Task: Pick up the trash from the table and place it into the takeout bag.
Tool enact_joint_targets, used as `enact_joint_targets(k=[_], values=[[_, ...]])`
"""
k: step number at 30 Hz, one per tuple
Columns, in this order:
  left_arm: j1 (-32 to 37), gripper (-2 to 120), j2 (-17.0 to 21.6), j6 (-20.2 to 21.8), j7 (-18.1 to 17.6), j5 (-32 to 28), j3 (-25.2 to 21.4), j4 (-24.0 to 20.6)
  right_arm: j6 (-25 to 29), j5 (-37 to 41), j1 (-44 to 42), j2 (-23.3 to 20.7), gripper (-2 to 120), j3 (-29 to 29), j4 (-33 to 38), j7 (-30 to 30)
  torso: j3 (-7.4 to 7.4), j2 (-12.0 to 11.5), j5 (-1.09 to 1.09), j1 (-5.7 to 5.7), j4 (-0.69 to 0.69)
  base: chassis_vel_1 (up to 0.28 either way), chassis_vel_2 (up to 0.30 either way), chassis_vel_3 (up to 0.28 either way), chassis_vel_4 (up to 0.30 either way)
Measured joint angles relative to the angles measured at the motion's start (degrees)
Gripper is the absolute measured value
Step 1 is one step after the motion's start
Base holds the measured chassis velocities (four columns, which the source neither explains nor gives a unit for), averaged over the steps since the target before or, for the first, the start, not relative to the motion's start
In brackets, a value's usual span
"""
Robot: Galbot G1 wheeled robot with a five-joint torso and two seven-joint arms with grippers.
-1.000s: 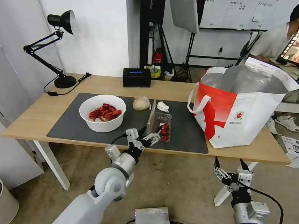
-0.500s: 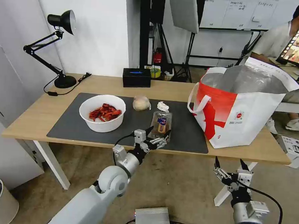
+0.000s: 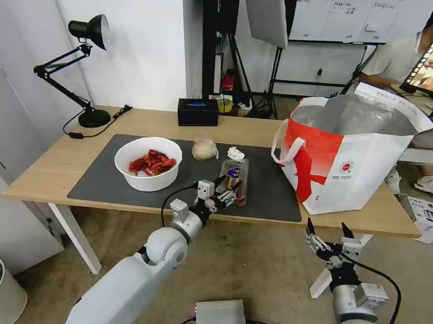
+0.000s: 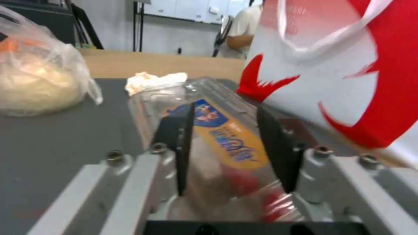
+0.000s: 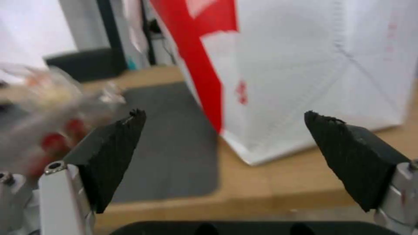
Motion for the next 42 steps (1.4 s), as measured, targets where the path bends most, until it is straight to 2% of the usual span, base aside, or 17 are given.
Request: enact_joint_targets(k=[2,3,5,7,10,25,35,42], values=[[0.0,29,0.2,0.4,0.0,1.3,-0.2,0.2,-0.1,2.3,1.1,-0.4,94,-0.9,0.2,-0.2,0.00,0.0,0.00,0.00,0.01,0.000,0.000,0.000,0.000],[0.0,29,0.2,0.4,0.0,1.3,-0.2,0.2,-0.1,2.3,1.1,-0.4,94,-0.9,0.2,-0.2,0.00,0.0,0.00,0.00,0.01,0.000,0.000,0.000,0.000],[0.2,18,0.5,0.7,0.0,1.8,-0.3,0.2,-0.5,5.0,2.6,-0.7,97,-1.8,0.3,-0.3,0.00,0.0,0.00,0.00,0.01,0.000,0.000,0.000,0.000],[0.2,15,0.6,0.8,0.1,2.0,-0.3,0.2,-1.0,6.3,3.2,-0.9,99,-2.1,0.4,-0.3,0.00,0.0,0.00,0.00,0.00,0.000,0.000,0.000,0.000],[0.2,0,0.8,0.9,0.4,2.7,0.1,0.3,-2.9,11.5,5.3,-2.0,100,-2.4,0.4,-0.1,0.00,0.0,0.01,0.00,0.01,0.000,0.000,0.000,0.000],[-0.8,0,0.4,0.9,1.0,5.4,2.1,1.3,-9.9,28.4,14.8,-5.1,100,-4.3,-1.1,4.7,0.00,0.0,0.00,0.00,0.00,0.000,0.000,0.000,0.000],[-1.0,0,0.0,0.7,1.1,6.8,2.3,2.2,-13.6,37.5,22.0,-3.7,100,-8.6,-5.7,10.6,0.01,0.0,0.00,0.00,0.00,0.000,0.000,0.000,0.000],[-0.8,0,0.0,0.6,1.0,6.9,1.9,2.5,-14.9,39.7,26.5,-2.0,100,-10.2,-9.1,12.4,0.01,0.0,0.00,0.00,0.00,0.000,0.000,0.000,0.000]])
